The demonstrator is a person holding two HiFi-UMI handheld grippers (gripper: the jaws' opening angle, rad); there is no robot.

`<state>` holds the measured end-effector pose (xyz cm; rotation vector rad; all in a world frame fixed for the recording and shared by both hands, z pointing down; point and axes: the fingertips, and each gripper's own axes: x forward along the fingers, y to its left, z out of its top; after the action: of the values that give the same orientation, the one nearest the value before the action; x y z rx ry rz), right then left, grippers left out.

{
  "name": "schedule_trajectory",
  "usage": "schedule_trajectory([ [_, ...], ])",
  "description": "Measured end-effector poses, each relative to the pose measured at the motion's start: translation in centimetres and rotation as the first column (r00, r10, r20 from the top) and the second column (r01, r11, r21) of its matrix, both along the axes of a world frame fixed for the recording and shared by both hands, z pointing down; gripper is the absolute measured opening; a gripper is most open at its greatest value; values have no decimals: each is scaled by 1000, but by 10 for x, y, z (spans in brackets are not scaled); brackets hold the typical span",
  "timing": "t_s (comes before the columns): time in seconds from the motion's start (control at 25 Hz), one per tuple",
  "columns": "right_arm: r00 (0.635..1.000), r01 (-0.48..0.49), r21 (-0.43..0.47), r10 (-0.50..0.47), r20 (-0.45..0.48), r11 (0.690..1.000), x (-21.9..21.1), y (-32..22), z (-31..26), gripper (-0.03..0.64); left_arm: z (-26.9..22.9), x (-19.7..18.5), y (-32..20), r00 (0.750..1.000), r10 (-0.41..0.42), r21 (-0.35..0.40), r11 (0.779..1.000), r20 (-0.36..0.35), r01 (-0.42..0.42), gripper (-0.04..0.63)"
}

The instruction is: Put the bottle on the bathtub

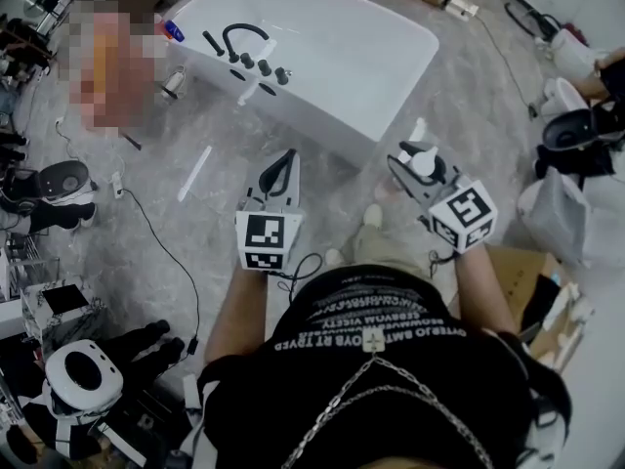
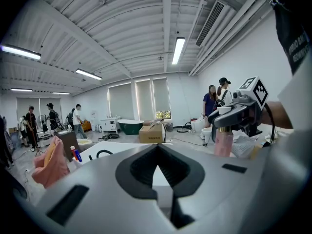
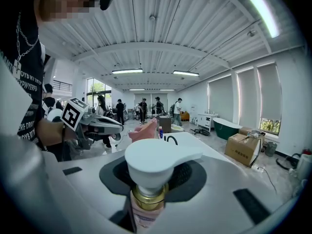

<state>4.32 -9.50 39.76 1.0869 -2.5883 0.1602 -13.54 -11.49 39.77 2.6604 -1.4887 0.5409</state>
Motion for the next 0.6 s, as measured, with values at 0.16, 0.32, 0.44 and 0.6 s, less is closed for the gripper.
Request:
schedule_trajectory([
  [0.16, 1000, 20, 4, -20, 9, 1000, 0, -18, 1, 120, 1, 4, -17, 1000, -14, -4, 1000, -2, 14, -3],
  [0.32, 999, 43, 8, -43, 8, 999, 0, -37, 0, 120, 1, 10, -34, 1000, -25, -6, 1000, -4, 25, -3],
  [0.44, 998, 58, 0, -58, 3, 998, 1, -51, 4, 120, 9, 13, -44, 1000, -31, -23, 999, -6, 31, -3],
  [0.6, 997, 79, -12, -79, 0, 997, 5, -68, 9, 120, 19, 20, -59, 999, -40, -44, 998, -7, 40, -3],
])
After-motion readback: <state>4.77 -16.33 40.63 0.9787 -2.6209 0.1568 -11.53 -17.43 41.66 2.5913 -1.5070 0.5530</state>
